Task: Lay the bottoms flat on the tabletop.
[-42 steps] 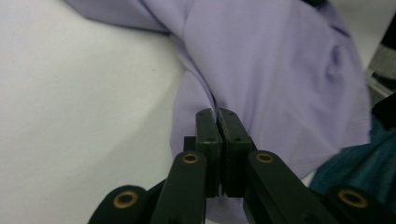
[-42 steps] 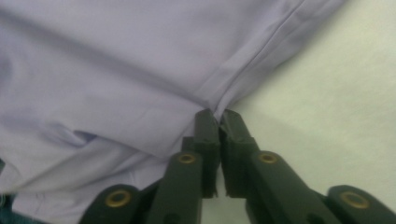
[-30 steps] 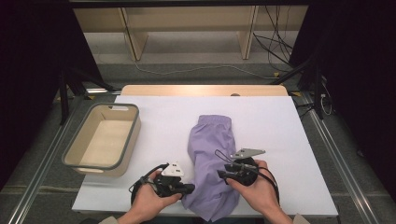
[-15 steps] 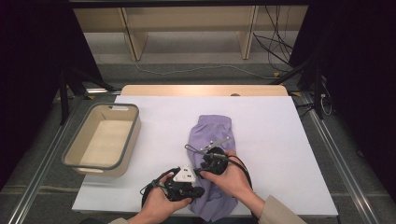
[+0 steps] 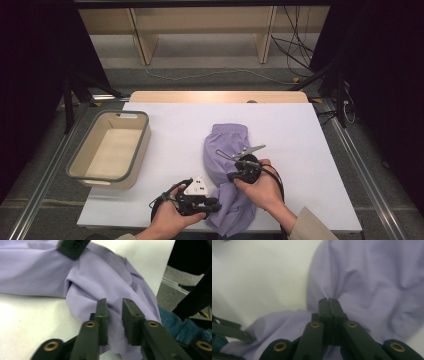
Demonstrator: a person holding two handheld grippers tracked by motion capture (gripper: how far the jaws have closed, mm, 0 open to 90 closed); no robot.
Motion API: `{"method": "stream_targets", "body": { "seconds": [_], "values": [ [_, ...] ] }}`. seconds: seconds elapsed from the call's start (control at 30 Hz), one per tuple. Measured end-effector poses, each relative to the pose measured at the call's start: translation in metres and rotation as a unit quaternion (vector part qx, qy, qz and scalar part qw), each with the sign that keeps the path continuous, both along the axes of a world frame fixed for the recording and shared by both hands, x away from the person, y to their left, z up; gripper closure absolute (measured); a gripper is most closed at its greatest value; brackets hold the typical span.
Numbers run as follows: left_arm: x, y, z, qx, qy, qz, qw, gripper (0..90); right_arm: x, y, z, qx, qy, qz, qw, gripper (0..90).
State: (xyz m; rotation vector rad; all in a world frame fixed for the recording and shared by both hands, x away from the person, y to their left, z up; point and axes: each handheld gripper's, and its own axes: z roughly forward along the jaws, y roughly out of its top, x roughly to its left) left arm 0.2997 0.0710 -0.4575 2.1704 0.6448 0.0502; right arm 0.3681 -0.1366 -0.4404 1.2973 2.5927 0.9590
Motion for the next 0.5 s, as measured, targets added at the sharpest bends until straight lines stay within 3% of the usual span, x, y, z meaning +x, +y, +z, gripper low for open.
{"method": "stream_targets", "body": {
  "seconds": [0.1,0.13,0.23,0.5],
  "values": [
    [0.001,0.003,0.004,-0.009,-0.008,0.008,0.9999,67.0,0.001,-0.011,0.001,0.001,-0.001,-0.012,0.9999,90.0],
    [0.004,0.006,0.007,-0.016,-0.016,0.018,0.9996,66.1,0.003,-0.023,0.001,0.004,0.000,-0.028,0.9996,90.0],
    [0.010,0.010,0.008,-0.015,-0.017,0.029,0.9993,65.4,0.006,-0.040,0.000,0.006,0.004,-0.050,0.9987,90.0],
    [0.024,0.004,-0.009,0.028,-0.001,0.018,0.9995,67.6,0.009,-0.074,-0.005,0.009,0.016,-0.087,0.9961,90.0]
  ]
}}
